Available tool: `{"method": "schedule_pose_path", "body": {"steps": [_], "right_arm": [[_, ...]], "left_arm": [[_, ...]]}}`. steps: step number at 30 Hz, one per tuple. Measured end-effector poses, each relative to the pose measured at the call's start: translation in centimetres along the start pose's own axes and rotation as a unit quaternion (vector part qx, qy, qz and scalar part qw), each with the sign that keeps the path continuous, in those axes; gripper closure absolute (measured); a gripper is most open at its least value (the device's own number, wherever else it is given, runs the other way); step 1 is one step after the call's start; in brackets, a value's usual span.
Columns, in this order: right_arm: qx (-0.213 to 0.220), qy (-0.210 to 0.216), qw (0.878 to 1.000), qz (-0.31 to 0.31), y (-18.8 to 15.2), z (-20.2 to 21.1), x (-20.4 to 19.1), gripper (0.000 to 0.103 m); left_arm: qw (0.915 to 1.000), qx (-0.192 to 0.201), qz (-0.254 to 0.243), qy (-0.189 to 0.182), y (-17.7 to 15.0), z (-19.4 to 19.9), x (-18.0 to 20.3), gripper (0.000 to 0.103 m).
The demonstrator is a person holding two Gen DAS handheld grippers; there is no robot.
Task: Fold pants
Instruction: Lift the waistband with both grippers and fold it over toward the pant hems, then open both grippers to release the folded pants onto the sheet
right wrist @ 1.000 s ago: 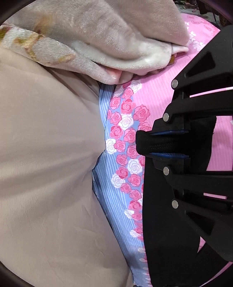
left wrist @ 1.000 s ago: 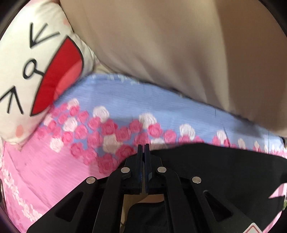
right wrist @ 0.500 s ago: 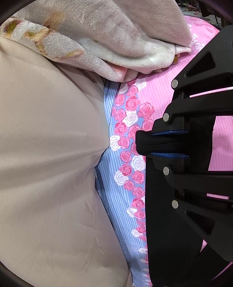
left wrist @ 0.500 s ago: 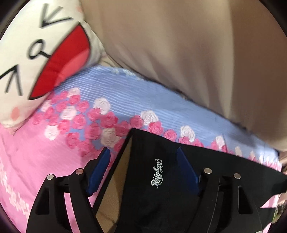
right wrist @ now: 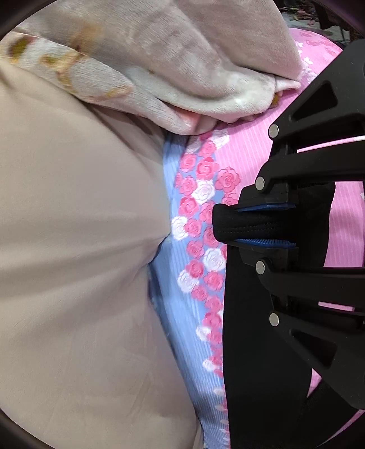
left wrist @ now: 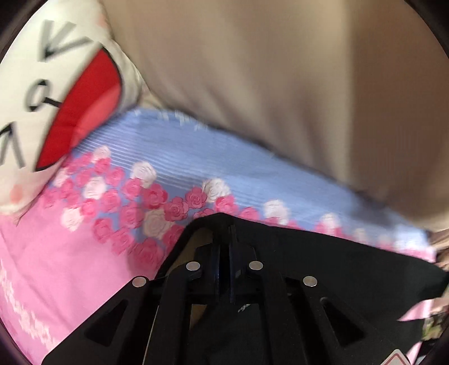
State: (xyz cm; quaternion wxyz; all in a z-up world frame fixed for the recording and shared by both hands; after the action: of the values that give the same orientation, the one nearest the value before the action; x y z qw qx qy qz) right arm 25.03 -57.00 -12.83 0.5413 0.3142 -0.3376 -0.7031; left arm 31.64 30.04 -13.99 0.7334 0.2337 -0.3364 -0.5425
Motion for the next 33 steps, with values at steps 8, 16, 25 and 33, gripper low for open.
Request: {"method": "schedule_pose_path", "body": {"steps": [8, 16, 25, 33], "right_arm": [[0.028, 0.015, 0.999, 0.026, -1.1, 9.2, 0.1, 0.089], [-0.032, -0.043, 0.998, -0.017, -10.1, 14.2, 5.0, 0.088], [-0.145, -0.086, 0.984, -0.060, -21.1, 12.2, 6.7, 0.087], [-0.063, -0.162, 0.977, -0.125, -20.2, 20.4, 11.5, 0.034]], "left_arm": [[0.9987, -0.012, -0.032, -0.039, -4.1, 13.1, -0.1, 0.099], [0.9964, -0.079, -0.030, 0.005, -14.6, 18.9, -4.8, 0.098], [0.9868, -0.134, -0.048, 0.077, -22.0, 14.6, -7.1, 0.085], [0.9730, -0.082, -0.078, 0.201, -19.9, 20.4, -11.2, 0.036]]}}
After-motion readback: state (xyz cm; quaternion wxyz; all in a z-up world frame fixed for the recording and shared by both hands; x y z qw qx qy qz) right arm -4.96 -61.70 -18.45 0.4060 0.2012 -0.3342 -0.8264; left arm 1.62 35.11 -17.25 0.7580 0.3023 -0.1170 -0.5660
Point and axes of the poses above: each gripper's, at about its wrist camera, not at the fingertips, and z roughly against the way its jaws point, x to its right, y to its top, the point moved 6 cm from there along -z, roughly the way its jaws point, and after that the axes turned 13 degrees about x, right-handed, at the moved point
